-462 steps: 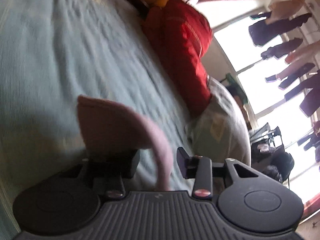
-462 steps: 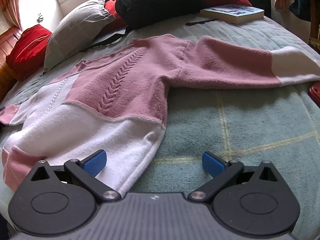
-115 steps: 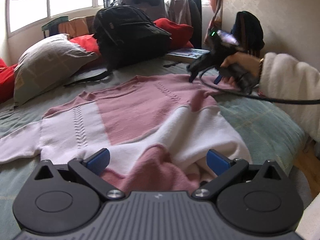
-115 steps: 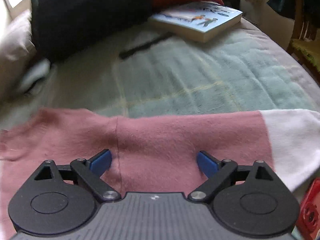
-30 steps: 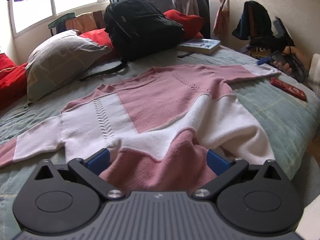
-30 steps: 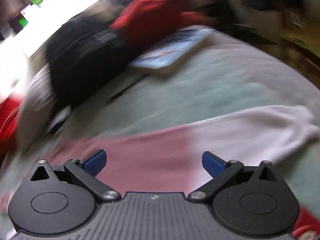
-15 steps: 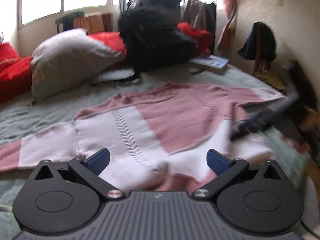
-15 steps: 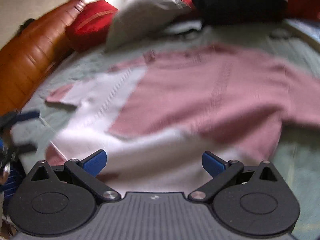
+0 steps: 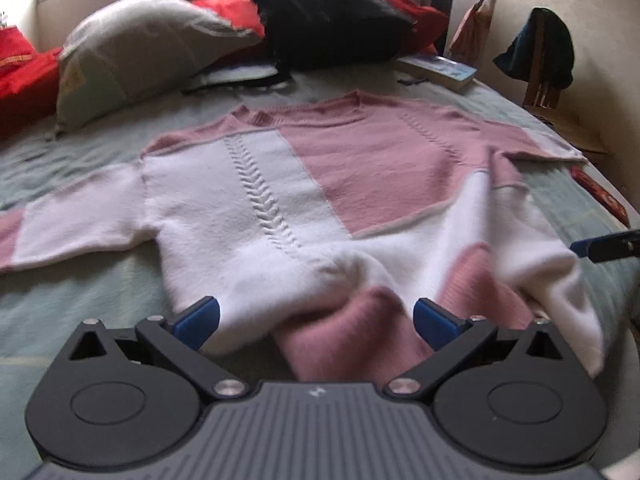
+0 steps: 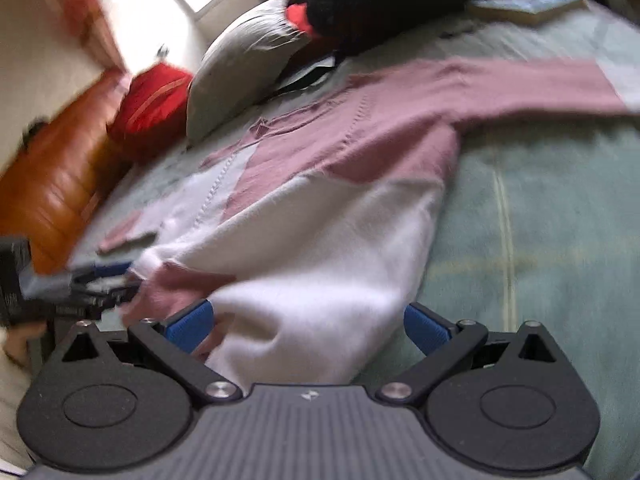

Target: Fold clothes

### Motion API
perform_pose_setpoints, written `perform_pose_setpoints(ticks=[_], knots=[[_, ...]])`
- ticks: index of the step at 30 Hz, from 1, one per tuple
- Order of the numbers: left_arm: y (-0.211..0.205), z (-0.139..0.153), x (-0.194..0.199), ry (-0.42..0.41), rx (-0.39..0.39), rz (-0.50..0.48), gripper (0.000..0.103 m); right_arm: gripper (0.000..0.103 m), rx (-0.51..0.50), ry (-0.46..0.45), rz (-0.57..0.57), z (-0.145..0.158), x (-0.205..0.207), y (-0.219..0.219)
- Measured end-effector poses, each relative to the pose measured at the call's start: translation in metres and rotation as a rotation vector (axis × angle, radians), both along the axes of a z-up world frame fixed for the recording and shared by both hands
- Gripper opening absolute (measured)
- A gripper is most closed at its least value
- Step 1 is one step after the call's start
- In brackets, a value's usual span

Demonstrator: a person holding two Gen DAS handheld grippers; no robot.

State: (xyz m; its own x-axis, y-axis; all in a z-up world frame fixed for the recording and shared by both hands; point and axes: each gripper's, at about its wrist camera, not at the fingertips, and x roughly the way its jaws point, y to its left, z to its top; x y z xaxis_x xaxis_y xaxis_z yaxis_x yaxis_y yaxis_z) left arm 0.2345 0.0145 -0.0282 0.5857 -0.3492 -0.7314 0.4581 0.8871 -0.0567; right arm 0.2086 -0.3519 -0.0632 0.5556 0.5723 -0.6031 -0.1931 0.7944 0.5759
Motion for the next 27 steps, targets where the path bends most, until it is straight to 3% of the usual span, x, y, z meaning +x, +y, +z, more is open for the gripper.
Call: perform_pose_setpoints(ticks=[5,11,18,22,25,27], knots=[[0.013,0.016,-0.047,-0.017,-0.021,-0.036,0.102,0.103,0.204,0.099,-0.061,-0.029,-0.031,-0.011],[0.006,0.007,-0.078,-0.01,0.02,-0.036,0.102,0.103,0.35,0.094,-0.061,-0.048,-0.046,-0.004],[-0.018,0.003,-0.08,-0.03,0.026,-0.049,0.102,0.103,0.275,-0.007,-0.013,-0.04,-0.022,0.03],[-0.015,0.0,-0.076,-0.029,-0.045,-0.086,0.102,0.103,0.228,-0.045,0.012,-0.038,-0.009,0.047],[-0.001,-0.008,-0.061,0.015,-0.115,-0.058,0.102,0.103,0.191,-0.072,0.027,-0.037,-0.01,0.05],[0.006,-0.016,-0.048,0.045,-0.114,-0.025,0.102,0.103,0.166,-0.085,0.047,-0.036,-0.013,0.049]])
